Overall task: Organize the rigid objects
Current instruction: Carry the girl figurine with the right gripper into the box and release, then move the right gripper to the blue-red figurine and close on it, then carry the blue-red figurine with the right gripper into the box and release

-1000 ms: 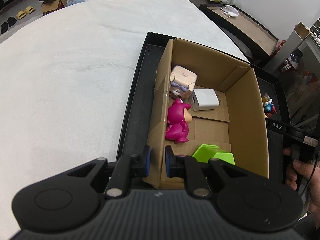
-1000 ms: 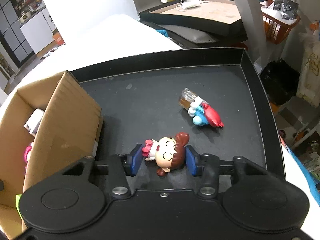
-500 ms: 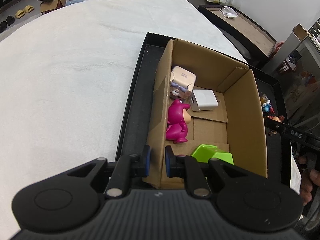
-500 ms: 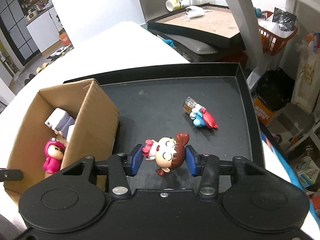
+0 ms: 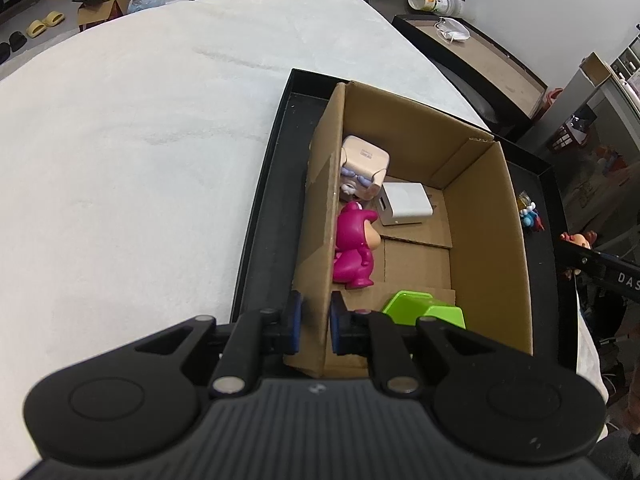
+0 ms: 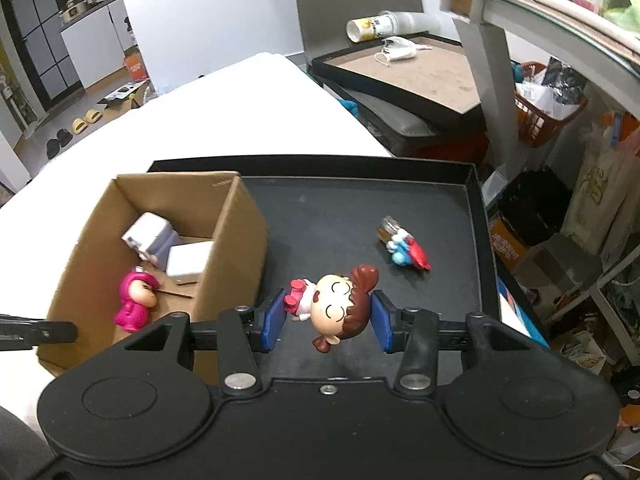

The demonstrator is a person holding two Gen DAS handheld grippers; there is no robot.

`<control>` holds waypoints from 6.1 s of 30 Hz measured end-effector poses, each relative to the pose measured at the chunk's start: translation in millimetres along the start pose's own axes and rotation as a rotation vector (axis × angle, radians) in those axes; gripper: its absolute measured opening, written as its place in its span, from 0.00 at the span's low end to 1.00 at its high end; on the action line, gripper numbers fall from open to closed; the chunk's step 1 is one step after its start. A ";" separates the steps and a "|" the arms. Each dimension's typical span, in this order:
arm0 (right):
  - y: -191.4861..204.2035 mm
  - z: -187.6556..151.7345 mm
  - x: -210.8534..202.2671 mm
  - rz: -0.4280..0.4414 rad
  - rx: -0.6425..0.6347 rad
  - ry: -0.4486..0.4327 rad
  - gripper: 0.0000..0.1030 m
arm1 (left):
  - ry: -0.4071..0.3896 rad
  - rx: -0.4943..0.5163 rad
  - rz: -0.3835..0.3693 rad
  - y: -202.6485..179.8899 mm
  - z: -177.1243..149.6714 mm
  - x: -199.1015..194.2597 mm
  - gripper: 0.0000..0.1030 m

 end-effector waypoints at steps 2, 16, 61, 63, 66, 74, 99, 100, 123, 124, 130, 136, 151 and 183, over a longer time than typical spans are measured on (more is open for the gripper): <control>8.0 4.3 -4.3 0.005 -0.010 -0.009 0.43 | 0.000 -0.001 -0.005 0.7 0.1 0.0 0.13; 68.0 31.0 -14.6 0.038 -0.093 -0.050 0.43 | 0.004 -0.011 -0.030 4.2 1.4 1.3 0.13; -4.6 -13.1 0.8 0.001 -0.001 -0.027 0.65 | -0.001 -0.012 -0.017 1.1 0.8 3.0 0.13; -12.9 -13.6 2.8 -0.006 0.006 -0.034 0.68 | -0.002 -0.007 -0.008 -0.3 0.7 3.1 0.13; -27.6 -15.1 10.4 -0.021 0.015 -0.042 0.69 | -0.002 -0.005 -0.002 -1.4 0.5 2.7 0.13; -44.8 -15.4 32.5 -0.060 -0.010 -0.066 0.66 | 0.005 -0.007 0.015 -2.0 1.5 4.8 0.13; -49.0 -3.0 105.8 -0.173 -0.222 -0.078 0.54 | 0.026 -0.014 0.077 -7.5 -0.2 11.4 0.13; -48.2 -2.7 106.7 -0.176 -0.228 -0.079 0.54 | 0.027 -0.010 0.079 -8.0 -0.1 11.5 0.13; -40.3 -23.4 60.2 -0.052 -0.073 -0.003 0.27 | 0.015 -0.008 0.059 -6.5 -0.6 7.1 0.13; -39.3 -24.6 58.1 -0.054 -0.075 -0.001 0.27 | 0.016 -0.010 0.057 -6.4 -0.8 6.9 0.13; -31.1 -28.4 39.8 -0.058 -0.080 -0.001 0.27 | 0.020 -0.012 0.048 -6.0 0.0 6.9 0.13; -28.9 -25.9 24.4 -0.052 -0.066 -0.009 0.27 | 0.015 -0.007 0.037 -5.6 -1.7 6.3 0.13; 2.7 11.6 -11.2 -0.025 -0.093 -0.080 0.27 | 0.014 -0.006 0.012 -2.4 -1.9 6.8 0.13; 80.4 60.2 -5.8 0.014 -0.154 -0.090 0.32 | 0.015 -0.023 -0.043 2.1 -1.1 4.8 0.15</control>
Point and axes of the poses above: each gripper's, at about its wrist camera, not at the fingertips, and x roughly the way its jaws point, y to its left, z to its top, the point moved 6 cm from there along x, roughly the way its jaws point, and after that the axes turned 9 degrees about -x, right-handed, at the moved point
